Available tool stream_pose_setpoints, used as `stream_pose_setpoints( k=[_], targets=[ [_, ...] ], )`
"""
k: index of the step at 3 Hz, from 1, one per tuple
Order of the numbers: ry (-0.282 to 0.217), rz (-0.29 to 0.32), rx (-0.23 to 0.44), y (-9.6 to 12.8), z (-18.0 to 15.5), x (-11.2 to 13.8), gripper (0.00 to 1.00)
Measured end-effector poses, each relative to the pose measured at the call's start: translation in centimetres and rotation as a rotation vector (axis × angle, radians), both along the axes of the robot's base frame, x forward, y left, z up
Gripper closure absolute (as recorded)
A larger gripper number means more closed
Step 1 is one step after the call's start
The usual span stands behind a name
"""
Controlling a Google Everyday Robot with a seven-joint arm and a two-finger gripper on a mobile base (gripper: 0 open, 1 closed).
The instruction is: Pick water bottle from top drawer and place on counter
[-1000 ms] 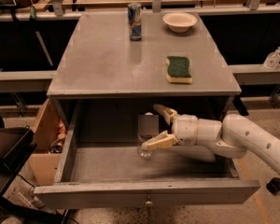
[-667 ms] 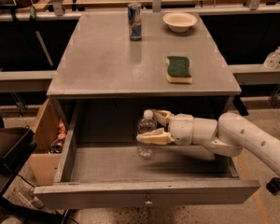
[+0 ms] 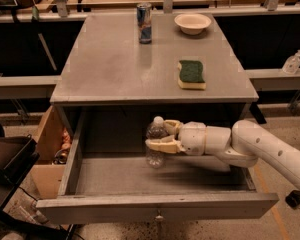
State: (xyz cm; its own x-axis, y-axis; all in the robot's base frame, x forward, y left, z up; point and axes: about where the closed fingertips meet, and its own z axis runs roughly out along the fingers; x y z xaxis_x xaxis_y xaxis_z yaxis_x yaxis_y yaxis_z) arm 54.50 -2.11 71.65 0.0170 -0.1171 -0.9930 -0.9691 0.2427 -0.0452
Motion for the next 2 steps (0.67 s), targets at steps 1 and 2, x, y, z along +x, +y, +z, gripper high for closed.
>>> stream_pose_setpoints(
  k=[1,2],
  targets=[
    [0.0,0.005,0.001,0.24,0.06,-0.05,1.0],
    [0.0,0.005,0.001,0.24,0.06,-0.05,1.0]
  ],
)
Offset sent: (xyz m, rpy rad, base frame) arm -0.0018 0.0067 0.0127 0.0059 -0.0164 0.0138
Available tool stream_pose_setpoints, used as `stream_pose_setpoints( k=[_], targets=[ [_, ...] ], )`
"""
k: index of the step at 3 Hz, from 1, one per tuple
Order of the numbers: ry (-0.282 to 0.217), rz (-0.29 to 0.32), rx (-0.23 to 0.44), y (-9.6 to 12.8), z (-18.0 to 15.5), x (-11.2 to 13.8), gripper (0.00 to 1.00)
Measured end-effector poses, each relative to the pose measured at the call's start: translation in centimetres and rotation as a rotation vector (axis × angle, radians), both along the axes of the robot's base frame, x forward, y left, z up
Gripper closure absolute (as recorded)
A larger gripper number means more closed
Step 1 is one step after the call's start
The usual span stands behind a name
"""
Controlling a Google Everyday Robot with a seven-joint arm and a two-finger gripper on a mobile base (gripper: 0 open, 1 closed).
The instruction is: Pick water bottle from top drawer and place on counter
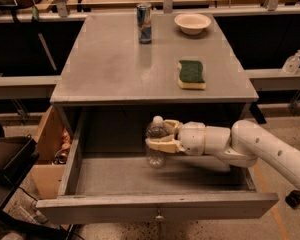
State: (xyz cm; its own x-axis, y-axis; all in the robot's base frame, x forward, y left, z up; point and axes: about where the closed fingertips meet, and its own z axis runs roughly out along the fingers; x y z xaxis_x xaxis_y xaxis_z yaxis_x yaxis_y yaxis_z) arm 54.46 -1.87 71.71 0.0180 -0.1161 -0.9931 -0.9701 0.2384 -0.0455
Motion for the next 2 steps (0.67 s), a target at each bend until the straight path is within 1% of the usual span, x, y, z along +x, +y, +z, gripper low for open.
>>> stream_pose_setpoints(
  k=[1,2],
  targets=[
    [-0.038,0.008,0.008,0.9,3.9,-0.8,1.0],
    [-0.091,0.065,0.025,2.5,9.7,-2.5,1.0]
  ],
)
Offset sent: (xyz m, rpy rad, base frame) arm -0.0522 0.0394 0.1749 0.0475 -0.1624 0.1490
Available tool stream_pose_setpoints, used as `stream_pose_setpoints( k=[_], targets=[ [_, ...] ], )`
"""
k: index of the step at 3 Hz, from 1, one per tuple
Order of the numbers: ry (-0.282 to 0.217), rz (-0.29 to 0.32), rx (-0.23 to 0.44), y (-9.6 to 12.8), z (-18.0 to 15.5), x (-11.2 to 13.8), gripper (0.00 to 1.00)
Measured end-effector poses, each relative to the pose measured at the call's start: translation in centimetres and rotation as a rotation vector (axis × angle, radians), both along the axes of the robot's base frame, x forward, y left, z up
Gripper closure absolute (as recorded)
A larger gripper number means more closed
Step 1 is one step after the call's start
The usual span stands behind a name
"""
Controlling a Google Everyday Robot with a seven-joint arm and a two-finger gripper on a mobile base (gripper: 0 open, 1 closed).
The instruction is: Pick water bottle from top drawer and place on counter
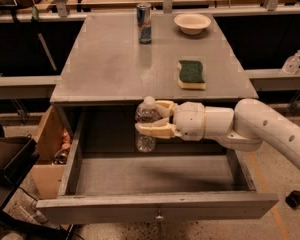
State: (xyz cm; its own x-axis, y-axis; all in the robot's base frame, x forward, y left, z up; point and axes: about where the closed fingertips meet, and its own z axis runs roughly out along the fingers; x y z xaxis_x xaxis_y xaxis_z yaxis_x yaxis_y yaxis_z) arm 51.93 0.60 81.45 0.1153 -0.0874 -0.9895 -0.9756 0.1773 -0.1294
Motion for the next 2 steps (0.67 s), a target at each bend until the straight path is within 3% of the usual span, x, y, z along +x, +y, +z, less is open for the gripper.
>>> stream_pose_setpoints(
  k=[2],
  targets=[
    [-0.063,0.064,-0.058,0.5,13.5,-2.2,1.0]
  ],
)
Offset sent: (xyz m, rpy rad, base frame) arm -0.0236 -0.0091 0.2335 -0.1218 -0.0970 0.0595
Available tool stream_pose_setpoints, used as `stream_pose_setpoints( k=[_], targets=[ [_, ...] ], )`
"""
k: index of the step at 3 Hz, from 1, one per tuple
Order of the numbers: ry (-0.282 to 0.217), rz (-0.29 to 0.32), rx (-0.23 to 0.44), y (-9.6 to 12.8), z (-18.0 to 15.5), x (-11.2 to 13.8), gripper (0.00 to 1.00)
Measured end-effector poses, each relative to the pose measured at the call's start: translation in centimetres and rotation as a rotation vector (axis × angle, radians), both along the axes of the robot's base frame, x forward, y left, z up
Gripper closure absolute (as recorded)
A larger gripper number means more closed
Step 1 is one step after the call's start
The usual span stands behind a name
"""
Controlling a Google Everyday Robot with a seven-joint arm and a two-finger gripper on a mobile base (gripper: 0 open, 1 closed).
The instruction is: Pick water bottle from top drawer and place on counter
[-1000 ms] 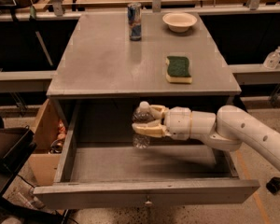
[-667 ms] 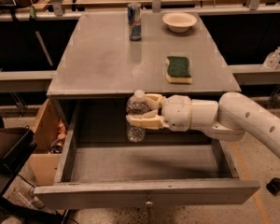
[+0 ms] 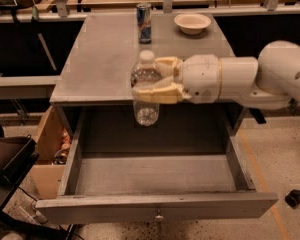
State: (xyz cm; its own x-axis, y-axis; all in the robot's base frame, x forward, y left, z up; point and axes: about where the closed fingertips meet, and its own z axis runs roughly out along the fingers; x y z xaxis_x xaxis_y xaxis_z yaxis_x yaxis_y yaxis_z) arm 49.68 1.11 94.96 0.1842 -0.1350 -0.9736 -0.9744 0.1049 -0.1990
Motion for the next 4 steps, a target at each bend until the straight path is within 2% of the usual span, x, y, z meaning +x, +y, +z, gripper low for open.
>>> stream_pose_setpoints(
  k=[1,2,3,4],
  targets=[
    [-0.003,-0.001,-0.044,-0.6,5.2,1.4,1.0],
    [0.014,0.005,-0.084,-0.2,8.3,5.6,1.0],
    [0.016,-0.002,-0.086,0.6,9.3,11.2,1.0],
    [-0.003,-0.03,-0.057,1.1,10.0,16.0,1.0]
  ],
)
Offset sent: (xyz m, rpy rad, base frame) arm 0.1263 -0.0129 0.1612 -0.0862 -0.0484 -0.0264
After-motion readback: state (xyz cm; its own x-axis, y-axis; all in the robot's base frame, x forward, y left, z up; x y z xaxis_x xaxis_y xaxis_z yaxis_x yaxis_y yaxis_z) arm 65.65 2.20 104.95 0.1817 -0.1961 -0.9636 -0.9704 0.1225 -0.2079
